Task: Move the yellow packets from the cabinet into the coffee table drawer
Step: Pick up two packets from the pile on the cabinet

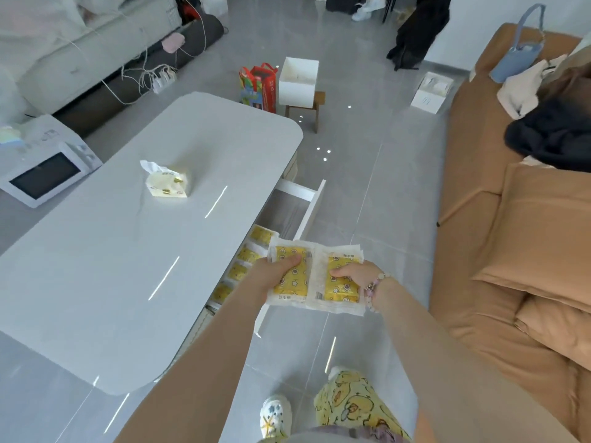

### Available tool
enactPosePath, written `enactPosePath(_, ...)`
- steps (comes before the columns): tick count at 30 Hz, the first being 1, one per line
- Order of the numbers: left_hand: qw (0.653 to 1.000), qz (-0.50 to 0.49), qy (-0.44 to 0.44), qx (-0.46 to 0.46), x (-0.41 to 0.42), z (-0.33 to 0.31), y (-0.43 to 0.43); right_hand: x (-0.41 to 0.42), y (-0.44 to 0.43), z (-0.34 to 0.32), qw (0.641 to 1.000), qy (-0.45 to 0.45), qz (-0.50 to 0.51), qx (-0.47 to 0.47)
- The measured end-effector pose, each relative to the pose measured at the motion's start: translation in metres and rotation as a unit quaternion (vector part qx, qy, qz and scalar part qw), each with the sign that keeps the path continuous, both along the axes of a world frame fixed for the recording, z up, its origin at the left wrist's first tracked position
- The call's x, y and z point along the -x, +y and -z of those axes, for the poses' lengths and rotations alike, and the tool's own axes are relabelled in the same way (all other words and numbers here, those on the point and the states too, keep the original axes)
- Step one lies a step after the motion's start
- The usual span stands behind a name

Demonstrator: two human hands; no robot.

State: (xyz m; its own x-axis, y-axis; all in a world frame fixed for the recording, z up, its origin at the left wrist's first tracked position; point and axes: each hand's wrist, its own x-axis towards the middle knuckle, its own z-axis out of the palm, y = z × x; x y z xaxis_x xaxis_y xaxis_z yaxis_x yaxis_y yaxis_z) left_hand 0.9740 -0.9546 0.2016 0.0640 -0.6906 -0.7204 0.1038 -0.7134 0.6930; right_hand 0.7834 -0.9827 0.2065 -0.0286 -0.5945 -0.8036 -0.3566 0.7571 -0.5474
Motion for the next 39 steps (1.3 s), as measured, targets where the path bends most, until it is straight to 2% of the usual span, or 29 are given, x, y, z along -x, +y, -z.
enactPosePath(9,0.999,-0.029,0.025,-0.025,0.043,0.017,-0.12,0.036,-0.13,0.01,1.0,0.0,-0.019,-0.009)
enactPosePath(15,0.994,-0.09,0.007,-0.066,0.077,0.027,-0.21,0.06,-0.24,0.012,0.994,0.033,-0.107,-0.02)
enactPosePath(20,0.984,-0.159,0.025,-0.082,0.096,0.038,-0.267,0.067,-0.319,0.024,0.986,0.051,-0.161,-0.01)
enactPosePath(30,0.956,-0.236,0.051,-0.167,0.066,0.096,-0.312,0.017,-0.384,0.091,0.952,0.104,-0.271,-0.093)
enactPosePath(33,0.952,-0.243,0.059,-0.177,0.049,0.121,-0.337,-0.007,-0.411,0.113,0.947,0.131,-0.27,-0.117)
enactPosePath(39,0.917,-0.324,0.077,-0.22,0.033,0.16,-0.369,-0.041,-0.458,0.157,0.931,0.145,-0.306,-0.14)
